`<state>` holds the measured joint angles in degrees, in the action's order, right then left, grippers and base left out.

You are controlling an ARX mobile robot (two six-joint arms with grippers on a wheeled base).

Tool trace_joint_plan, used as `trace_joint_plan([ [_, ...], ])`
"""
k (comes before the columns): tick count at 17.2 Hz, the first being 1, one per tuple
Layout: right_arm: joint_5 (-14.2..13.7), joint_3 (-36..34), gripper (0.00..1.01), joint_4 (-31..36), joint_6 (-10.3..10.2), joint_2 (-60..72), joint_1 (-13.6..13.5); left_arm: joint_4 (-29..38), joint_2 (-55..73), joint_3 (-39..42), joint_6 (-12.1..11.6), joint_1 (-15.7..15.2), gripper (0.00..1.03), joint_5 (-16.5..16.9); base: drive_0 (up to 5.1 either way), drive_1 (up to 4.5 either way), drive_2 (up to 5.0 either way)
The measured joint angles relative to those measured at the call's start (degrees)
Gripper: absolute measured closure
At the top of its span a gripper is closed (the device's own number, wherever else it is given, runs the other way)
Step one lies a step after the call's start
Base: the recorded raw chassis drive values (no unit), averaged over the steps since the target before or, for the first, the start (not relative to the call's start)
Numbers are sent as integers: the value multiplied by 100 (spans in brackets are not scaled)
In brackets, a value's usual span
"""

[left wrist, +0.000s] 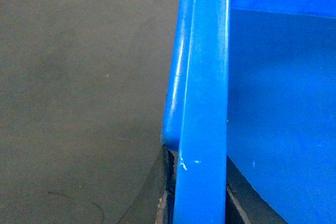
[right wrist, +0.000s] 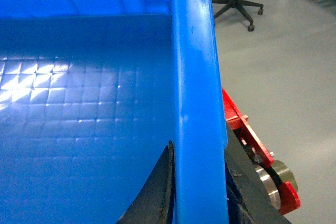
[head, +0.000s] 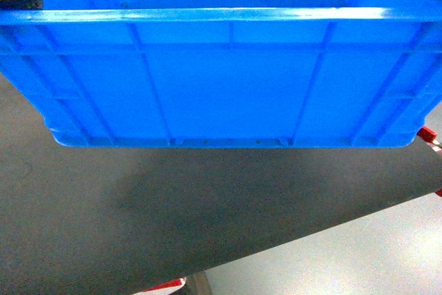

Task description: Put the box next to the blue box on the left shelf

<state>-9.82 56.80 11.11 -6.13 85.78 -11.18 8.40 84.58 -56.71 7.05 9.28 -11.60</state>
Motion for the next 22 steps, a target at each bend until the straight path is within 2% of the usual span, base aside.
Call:
trace_joint_plan([
  [22, -4, 0, 86, 2, 0, 0, 0, -7, 0, 0, -2, 0, 92, 0, -153, -153, -153],
])
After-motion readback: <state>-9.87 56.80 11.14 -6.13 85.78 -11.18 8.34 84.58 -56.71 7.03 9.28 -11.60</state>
